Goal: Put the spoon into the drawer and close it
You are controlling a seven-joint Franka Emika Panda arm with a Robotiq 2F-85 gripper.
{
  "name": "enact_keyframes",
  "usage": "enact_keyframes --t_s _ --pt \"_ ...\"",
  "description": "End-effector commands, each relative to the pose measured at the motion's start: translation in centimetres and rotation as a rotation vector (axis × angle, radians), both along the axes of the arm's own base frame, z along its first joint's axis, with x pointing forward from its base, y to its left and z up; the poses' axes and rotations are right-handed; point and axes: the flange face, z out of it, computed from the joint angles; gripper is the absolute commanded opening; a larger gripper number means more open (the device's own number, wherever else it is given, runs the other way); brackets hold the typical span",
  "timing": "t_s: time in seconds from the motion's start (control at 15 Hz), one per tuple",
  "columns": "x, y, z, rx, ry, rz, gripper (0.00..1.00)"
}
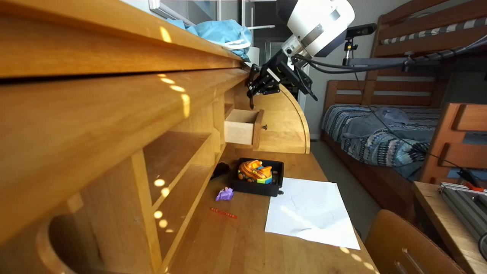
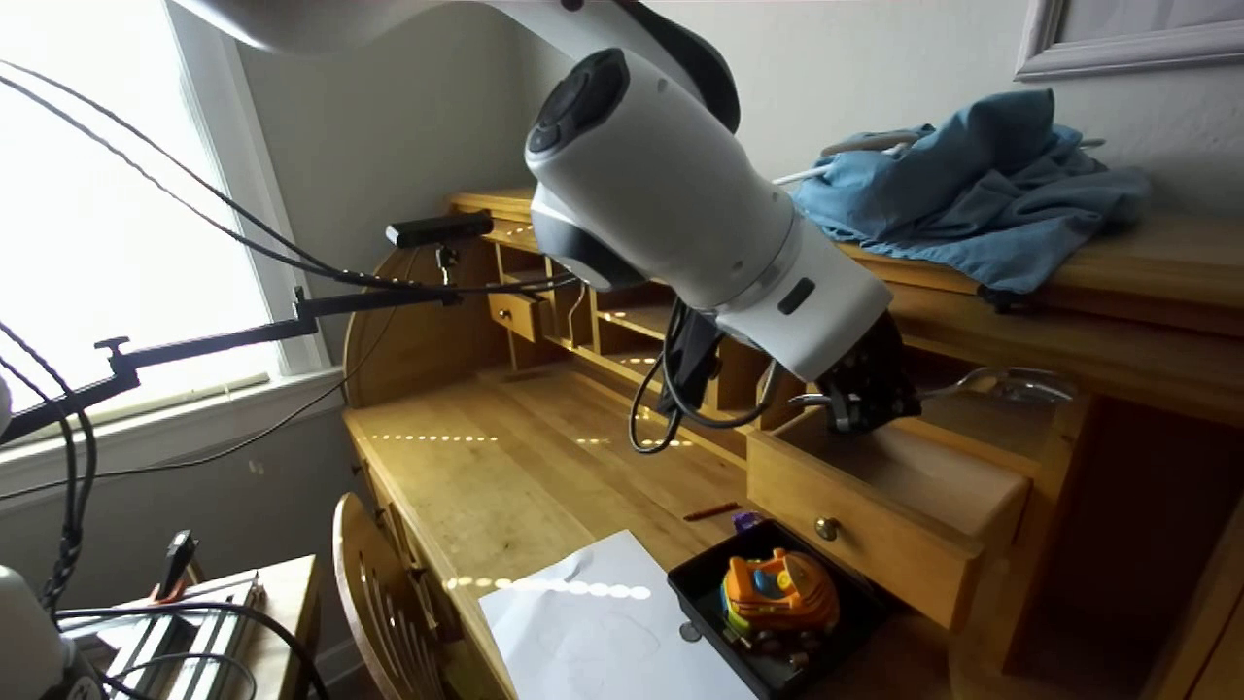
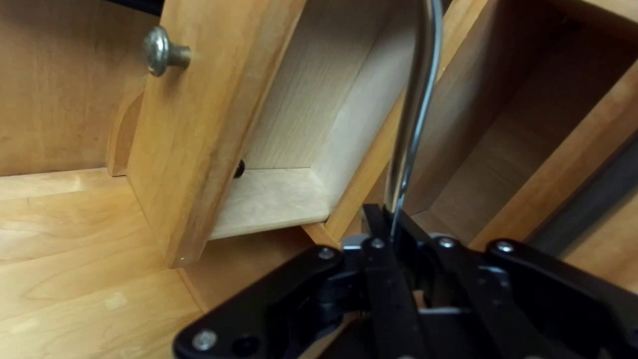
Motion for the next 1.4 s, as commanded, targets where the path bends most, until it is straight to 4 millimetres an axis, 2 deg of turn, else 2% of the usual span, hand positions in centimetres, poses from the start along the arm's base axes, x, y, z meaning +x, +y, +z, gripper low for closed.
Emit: enact_keyframes --t_s 0.0,0.27,0.4,0.6,0.8,1.2,1.33 --pt "2.4 0.0 -1.0 -0.028 -0.024 -0.014 0.02" --pt "3.3 -0.6 -3.7 -0.019 0.006 -0.015 0.02" --pt "3.3 -0.1 -4.7 -0.006 0.019 -0.013 0.02" --pt "3.3 1.5 -5.6 0.007 0.026 -0.002 0.02" --pt "2.5 2.9 -5.7 0.015 0.026 0.001 0.02" --pt "1.1 2.5 -7.5 0.026 0.055 -0.02 0.02" --pt "1.1 2.6 -7.5 0.025 0.056 -0.011 0.33"
